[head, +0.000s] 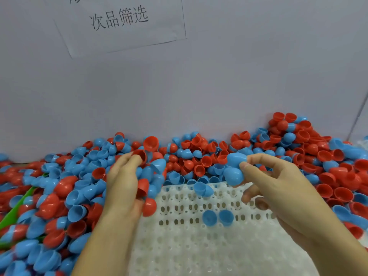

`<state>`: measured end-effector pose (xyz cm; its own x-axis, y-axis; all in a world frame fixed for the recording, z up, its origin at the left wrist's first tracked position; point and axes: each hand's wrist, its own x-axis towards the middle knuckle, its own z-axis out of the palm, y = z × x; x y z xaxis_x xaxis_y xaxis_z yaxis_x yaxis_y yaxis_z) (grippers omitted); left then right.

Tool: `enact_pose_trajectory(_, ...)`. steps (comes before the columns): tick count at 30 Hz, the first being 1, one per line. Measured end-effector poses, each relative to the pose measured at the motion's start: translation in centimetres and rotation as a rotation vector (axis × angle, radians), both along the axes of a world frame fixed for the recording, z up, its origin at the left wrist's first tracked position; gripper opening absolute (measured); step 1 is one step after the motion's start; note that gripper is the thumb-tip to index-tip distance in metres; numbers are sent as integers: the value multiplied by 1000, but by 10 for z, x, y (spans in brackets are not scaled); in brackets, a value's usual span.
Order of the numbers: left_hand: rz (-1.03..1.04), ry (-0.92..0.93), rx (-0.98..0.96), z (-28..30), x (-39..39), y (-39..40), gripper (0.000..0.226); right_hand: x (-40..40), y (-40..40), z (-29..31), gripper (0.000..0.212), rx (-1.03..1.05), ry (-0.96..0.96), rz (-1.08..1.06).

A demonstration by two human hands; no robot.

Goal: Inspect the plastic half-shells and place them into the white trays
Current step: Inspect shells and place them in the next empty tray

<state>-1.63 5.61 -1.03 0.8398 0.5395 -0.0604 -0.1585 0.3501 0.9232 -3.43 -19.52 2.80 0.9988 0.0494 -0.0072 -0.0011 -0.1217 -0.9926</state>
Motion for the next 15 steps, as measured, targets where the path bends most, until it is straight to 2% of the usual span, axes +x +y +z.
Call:
enact_pose_trajectory(2,158,40,333,11,16,15,8,0,-4,2,9,-15,-13,-9)
enact_pose_trajectory(3,154,97,538,19,22,20,11,-1,-6,4,8,-17,-21,-14)
enact_pose_trajectory(4,60,218,770,25,30,25,36,-1,-8,5,7,-15,-29,-20)
enact_pose_trajectory(6,-99,465,1098,24,41,31,86,-2,-11,7,7,-20,-38,-24)
enact_pose_trajectory(7,-110,537,1265,20,40,27,97,-3,-11,8,7,-25,-42,-21)
enact_pose_trajectory(9,-63,513,1512,7,31,8,91,-3,-12,11,7,-42,-54,-4)
enact_pose_trajectory(11,-90,356,1583,-7,20,-16,76,-3,-13,13,9,-55,-65,15)
enact_pose_trajectory(13,-310,194,1563,-21,10,-41,73,-4,-14,15,10,-64,-77,26)
enact_pose_trajectory(15,-599,131,1528,-31,3,-64,68,-5,-16,16,11,-69,-94,36)
